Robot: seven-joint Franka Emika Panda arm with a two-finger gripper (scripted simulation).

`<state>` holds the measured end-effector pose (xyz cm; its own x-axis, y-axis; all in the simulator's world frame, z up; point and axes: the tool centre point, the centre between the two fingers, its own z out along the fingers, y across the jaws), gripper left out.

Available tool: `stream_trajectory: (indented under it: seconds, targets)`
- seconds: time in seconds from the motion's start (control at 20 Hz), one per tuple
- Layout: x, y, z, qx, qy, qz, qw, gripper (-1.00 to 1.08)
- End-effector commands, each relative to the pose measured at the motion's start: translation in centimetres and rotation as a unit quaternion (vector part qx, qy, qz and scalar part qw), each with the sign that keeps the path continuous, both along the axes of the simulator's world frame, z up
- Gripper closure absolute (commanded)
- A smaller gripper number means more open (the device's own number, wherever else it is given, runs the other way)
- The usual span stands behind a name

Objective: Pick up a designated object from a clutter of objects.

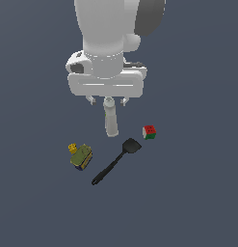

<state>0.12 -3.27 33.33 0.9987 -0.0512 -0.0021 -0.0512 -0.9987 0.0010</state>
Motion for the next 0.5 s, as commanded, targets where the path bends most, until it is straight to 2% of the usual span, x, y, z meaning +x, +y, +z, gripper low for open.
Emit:
stream_trajectory:
  seconds: [0.0,0.45]
  targets:
    - [0.0,0.0,0.0,0.0,0.0,0.0,1.0,-0.92]
    - [0.3,1.7,0.7,-0.012,-0.005,0.03,0.9995,-0.92]
